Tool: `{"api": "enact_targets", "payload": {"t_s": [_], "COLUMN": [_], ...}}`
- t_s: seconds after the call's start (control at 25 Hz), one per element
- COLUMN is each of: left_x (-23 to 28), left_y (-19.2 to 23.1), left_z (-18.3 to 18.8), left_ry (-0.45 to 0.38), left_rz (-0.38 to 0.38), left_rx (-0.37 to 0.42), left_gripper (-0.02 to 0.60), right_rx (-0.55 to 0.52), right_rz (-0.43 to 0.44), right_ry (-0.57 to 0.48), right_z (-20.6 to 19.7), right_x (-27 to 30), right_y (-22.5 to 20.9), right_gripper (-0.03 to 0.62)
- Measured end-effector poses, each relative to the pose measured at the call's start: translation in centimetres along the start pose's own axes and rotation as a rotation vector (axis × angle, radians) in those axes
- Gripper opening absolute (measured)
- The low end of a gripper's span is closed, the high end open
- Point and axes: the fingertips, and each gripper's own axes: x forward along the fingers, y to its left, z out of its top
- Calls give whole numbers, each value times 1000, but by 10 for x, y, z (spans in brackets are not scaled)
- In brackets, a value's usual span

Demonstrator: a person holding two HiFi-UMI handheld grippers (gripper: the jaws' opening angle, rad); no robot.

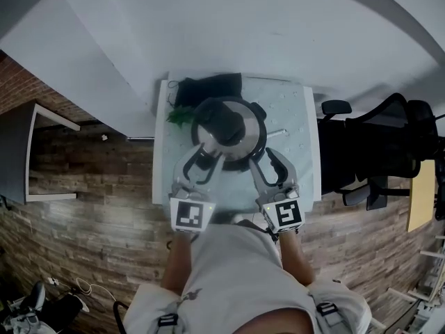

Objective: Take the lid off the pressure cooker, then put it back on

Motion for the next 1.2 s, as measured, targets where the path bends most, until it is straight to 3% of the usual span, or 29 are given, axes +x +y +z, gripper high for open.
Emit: {"api": "enact_targets", "payload": {"t_s": [0.52,0.8,1.2], "left_x": [54,78,104], "left_y": [6,4,3], "left_z": [-19,-38,-59], "left_ry": [67,148,237], "left_rz": [-197,-285,-329], "left_rx": [54,67,25], "left_gripper": [184,233,272], "right_rx": [9,31,58], "right_rz": [-50,-82,-88], "right_ry": [96,156,207], "right_z": [-19,-29,-43], "right_x": [30,46,54], "right_y": [-7,-13,-23], "right_gripper": [179,179,179]}}
